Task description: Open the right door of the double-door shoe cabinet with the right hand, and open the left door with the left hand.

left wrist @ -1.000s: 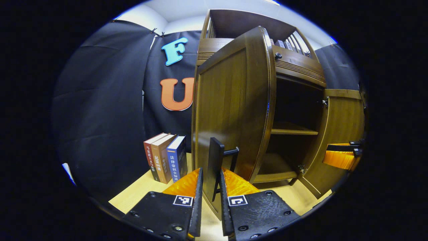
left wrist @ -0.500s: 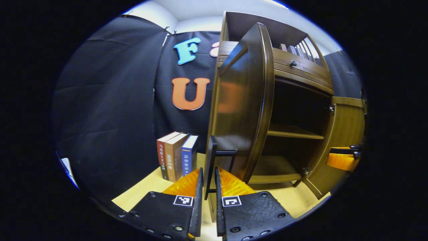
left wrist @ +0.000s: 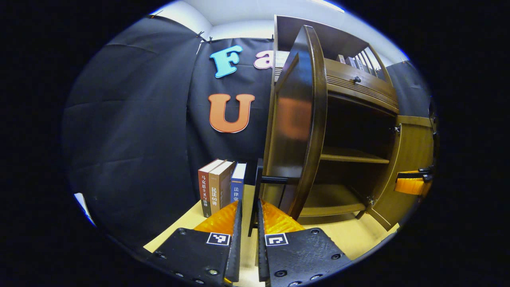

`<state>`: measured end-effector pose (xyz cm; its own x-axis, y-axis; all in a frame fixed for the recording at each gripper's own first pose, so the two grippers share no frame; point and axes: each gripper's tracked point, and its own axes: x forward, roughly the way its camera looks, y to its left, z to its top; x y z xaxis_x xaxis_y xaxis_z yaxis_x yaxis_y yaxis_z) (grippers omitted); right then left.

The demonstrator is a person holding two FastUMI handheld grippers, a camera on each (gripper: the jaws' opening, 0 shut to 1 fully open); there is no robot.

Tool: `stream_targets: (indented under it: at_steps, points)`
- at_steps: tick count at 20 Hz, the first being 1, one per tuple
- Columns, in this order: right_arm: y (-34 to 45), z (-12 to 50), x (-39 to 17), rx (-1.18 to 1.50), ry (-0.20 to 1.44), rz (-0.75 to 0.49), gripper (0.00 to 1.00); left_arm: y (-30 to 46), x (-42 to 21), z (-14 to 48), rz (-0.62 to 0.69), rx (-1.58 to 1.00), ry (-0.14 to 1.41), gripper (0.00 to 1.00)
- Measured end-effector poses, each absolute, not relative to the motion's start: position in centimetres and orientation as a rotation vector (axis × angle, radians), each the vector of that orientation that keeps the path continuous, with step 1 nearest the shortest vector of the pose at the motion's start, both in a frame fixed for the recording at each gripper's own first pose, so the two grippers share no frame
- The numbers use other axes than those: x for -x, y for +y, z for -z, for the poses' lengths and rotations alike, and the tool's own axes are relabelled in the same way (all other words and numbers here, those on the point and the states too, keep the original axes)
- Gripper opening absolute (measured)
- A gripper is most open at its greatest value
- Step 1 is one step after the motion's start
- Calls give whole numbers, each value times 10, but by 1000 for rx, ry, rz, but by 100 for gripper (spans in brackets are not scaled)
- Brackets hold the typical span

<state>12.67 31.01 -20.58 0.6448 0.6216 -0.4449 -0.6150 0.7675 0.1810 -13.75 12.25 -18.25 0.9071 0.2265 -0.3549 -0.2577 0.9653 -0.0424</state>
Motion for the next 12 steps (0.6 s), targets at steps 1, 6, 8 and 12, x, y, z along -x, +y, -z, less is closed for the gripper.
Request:
stream_targets:
  at_steps: [1, 6, 8, 12]
  points:
    - [311, 205, -128, -12, 507, -699, 68, 126, 139, 182, -247, 85, 355, 18]
    - [305, 201, -141, -10, 487, -632, 70, 150, 154, 185, -283, 75, 355, 18]
    - [302, 201, -142, -17, 490, -613, 71, 163, 160, 186, -319, 92, 354, 18]
    - [296, 201, -146, -22, 489, -578, 71, 172, 169, 192, -379, 135, 350, 18]
